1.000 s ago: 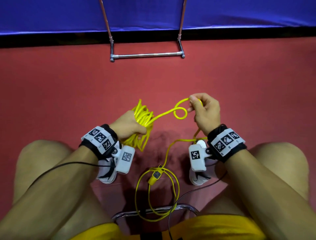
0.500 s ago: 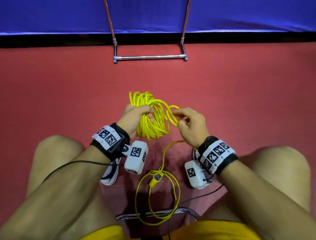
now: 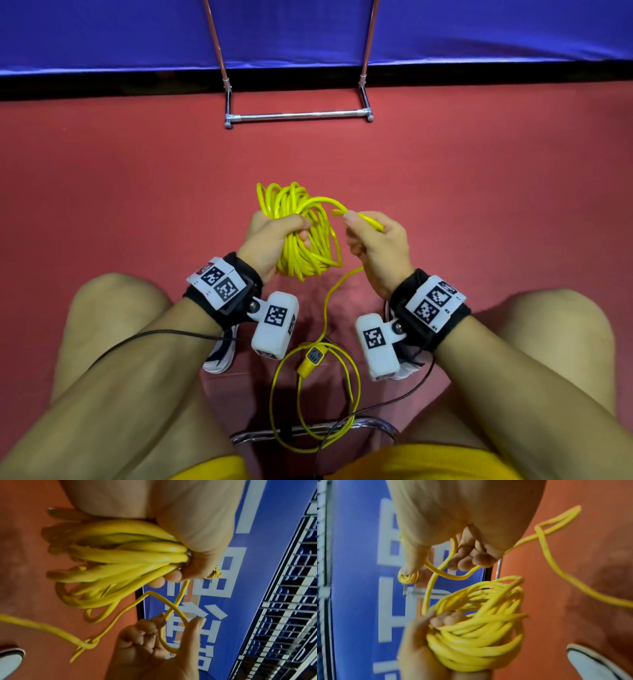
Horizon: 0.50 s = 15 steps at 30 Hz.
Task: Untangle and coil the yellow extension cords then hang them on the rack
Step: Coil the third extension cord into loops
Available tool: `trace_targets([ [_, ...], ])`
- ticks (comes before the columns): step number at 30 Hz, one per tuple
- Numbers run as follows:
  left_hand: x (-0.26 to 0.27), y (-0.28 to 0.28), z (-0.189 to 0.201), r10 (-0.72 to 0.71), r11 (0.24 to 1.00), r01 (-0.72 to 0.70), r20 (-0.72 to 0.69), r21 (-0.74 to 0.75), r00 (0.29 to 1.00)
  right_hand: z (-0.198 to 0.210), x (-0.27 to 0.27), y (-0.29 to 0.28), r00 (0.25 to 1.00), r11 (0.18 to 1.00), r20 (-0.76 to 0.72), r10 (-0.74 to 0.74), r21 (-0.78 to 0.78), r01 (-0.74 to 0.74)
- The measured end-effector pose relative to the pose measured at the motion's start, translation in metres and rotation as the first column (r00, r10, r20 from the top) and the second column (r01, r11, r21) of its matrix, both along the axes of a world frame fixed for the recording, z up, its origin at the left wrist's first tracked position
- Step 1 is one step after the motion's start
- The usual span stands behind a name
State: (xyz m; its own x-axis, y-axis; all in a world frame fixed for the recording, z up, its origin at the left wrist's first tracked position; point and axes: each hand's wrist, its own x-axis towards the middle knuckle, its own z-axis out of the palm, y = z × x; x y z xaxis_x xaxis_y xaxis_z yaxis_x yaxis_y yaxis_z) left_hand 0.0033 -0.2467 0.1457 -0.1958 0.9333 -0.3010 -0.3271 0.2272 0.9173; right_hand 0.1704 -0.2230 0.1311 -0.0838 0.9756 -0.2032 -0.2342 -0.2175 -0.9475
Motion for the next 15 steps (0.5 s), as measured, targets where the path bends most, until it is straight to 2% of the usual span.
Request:
trace_targets([
  [2,0.002,-0.001,-0.002,0.01,1.0,-0.011,-0.141,-0.006,0.99,0.005,-0.001,0.002,0.981,0.993,-0.187,-0.055,-0.109,0.035],
  [5,0.006,-0.002,-0.001,-0.069,0.996,0.085,-0.379,0.026,0.923,0.01,-0.002,0.008,0.937,0.961,-0.296,-0.186,-0.254,0.11],
  [8,0.011,-0.003,-0.001,-0.133,0.988,0.151,-0.38,0.016,0.915,0.013,-0.003,0.014,0.929,0.954,-0.298,-0.221,-0.265,0.141],
  [11,0.01,-0.002,-0.004,-0.169,0.985,0.167,-0.278,-0.028,0.946,0.017,0.0,0.023,0.97,0.982,-0.171,-0.171,-0.111,0.153],
  [13,0.006,-0.002,-0.003,-0.194,0.981,0.186,-0.188,-0.061,0.963,0.018,0.01,0.033,0.987,0.982,0.016,-0.158,0.112,0.155],
  [15,0.001,-0.004,0.001,-0.244,0.97,0.238,-0.129,-0.058,0.961,0.018,0.024,0.041,0.942,0.932,0.293,-0.162,0.36,0.049],
])
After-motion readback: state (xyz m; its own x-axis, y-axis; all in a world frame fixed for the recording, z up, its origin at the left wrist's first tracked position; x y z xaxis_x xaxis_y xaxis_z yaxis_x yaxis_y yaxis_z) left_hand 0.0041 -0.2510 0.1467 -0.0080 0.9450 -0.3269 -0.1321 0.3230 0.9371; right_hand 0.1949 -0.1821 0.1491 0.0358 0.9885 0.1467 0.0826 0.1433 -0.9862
